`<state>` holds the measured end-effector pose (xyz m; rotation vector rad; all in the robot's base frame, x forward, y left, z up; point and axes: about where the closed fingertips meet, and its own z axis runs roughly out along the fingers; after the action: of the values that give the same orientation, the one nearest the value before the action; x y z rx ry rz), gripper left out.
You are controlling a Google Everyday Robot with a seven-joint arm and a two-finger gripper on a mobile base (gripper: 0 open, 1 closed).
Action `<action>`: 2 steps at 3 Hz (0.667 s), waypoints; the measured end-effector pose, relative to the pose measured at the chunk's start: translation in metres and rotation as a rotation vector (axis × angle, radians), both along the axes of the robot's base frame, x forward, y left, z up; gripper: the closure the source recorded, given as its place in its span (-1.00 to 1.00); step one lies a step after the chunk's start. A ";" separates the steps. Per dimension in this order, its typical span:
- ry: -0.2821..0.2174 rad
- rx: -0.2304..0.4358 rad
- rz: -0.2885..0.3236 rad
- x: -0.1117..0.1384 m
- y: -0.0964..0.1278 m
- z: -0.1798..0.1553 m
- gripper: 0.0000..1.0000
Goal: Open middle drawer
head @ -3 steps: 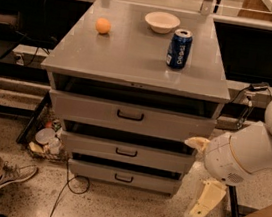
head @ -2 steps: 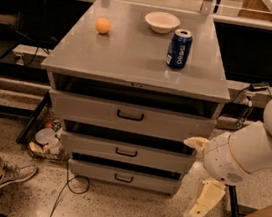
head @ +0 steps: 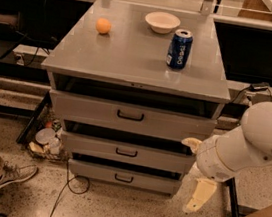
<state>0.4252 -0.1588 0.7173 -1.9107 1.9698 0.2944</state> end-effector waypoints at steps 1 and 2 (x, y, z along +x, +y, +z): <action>-0.043 0.009 -0.010 0.033 -0.022 -0.044 -1.00; -0.029 0.045 -0.037 0.060 -0.038 -0.104 -1.00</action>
Offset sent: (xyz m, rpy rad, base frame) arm 0.0960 -0.0643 -0.1532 0.0699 -0.0518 -0.0729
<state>0.4851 -0.1972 0.6135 -1.8379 1.9612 0.2967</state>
